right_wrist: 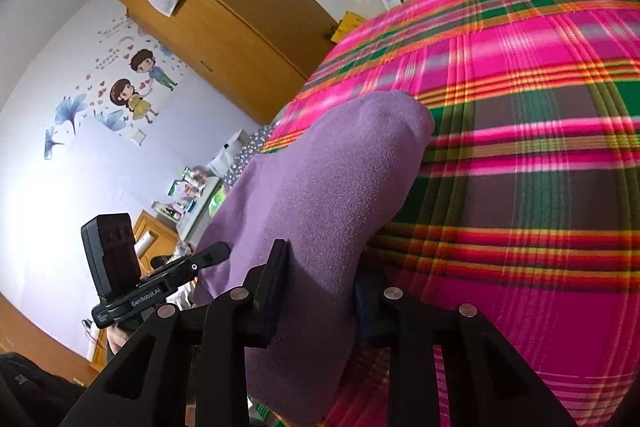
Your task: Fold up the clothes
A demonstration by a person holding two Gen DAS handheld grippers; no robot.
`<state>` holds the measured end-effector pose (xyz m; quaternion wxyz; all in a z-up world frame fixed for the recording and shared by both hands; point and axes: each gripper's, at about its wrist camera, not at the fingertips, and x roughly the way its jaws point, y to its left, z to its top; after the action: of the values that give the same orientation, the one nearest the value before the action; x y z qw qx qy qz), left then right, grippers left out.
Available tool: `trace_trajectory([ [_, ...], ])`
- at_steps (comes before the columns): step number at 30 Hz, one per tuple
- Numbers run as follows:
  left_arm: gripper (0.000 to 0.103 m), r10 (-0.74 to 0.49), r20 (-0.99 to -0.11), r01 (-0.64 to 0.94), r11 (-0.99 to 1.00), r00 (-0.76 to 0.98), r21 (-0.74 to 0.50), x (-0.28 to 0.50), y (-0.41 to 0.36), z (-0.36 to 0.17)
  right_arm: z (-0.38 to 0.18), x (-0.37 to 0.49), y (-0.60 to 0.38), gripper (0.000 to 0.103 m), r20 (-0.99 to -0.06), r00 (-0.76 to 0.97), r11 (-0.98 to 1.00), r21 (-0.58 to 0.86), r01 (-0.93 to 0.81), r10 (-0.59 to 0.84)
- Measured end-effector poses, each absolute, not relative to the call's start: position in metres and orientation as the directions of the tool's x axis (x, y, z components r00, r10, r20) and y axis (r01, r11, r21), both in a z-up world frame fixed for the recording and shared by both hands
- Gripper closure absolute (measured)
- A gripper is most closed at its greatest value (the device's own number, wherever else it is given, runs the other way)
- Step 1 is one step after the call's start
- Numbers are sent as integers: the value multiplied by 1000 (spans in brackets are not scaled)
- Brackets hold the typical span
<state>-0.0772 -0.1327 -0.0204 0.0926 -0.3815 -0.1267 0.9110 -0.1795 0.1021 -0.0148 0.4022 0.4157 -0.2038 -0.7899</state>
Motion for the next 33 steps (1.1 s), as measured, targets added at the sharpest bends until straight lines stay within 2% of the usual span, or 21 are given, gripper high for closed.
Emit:
trace_trajectory([
  [19, 84, 297, -639, -184, -953, -709, -239, -98, -90, 11, 8, -170, 151, 74, -443, -438, -619, 632, 467, -782],
  [33, 84, 358, -622, -275, -934, -696, -229, -127, -52, 26, 24, -171, 192, 74, -452, -520, -681, 583, 442, -725],
])
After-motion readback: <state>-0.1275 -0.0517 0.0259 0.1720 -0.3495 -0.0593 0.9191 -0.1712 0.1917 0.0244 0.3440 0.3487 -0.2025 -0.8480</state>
